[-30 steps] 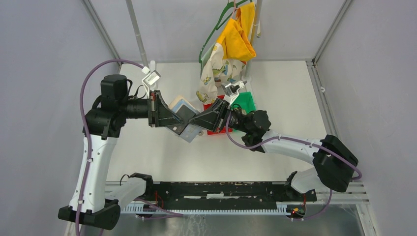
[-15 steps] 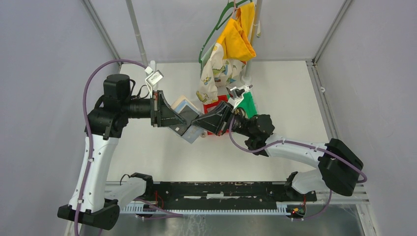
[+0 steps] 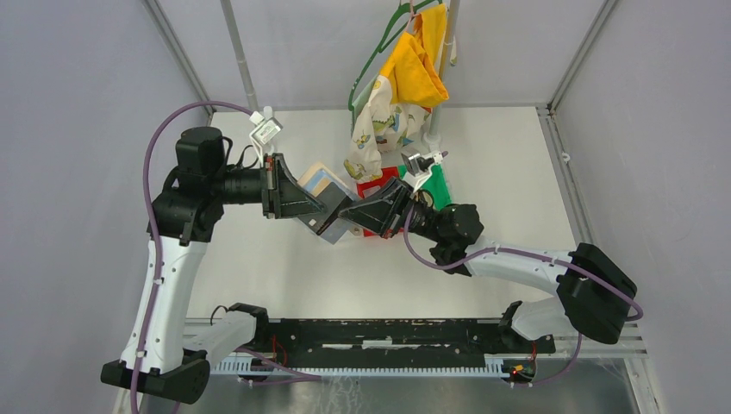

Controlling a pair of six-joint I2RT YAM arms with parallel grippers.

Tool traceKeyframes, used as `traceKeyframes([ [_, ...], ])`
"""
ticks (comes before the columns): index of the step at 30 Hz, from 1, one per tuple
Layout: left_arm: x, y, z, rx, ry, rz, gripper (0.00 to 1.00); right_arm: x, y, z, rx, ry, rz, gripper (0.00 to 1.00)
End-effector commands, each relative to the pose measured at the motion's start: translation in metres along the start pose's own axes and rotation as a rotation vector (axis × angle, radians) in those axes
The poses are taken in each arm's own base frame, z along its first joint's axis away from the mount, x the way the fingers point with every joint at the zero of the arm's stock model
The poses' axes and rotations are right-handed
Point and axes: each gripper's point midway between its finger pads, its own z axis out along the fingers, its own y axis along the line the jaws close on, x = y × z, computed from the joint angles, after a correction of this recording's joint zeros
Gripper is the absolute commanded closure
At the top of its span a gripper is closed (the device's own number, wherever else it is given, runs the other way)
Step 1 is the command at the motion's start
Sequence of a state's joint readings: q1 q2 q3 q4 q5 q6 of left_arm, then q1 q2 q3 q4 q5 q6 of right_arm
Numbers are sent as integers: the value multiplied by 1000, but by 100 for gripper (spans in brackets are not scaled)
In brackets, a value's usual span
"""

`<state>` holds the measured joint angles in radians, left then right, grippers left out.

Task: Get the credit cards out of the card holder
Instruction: Remove the credit card from the card holder.

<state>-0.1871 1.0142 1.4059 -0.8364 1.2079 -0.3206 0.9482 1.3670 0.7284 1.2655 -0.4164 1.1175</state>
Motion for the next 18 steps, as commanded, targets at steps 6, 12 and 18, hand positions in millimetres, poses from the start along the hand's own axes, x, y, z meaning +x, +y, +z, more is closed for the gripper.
traceKeyframes([
  [6, -14, -20, -4, 51, -31, 77, 84, 5, 9, -14, -16, 18, -5, 100],
  [12, -13, -19, -4, 46, -27, 85, 84, 4, 7, -14, -7, 20, -5, 100],
  [18, -10, -17, -4, 36, -26, 86, 90, 3, 11, -3, -35, 34, 14, 69],
])
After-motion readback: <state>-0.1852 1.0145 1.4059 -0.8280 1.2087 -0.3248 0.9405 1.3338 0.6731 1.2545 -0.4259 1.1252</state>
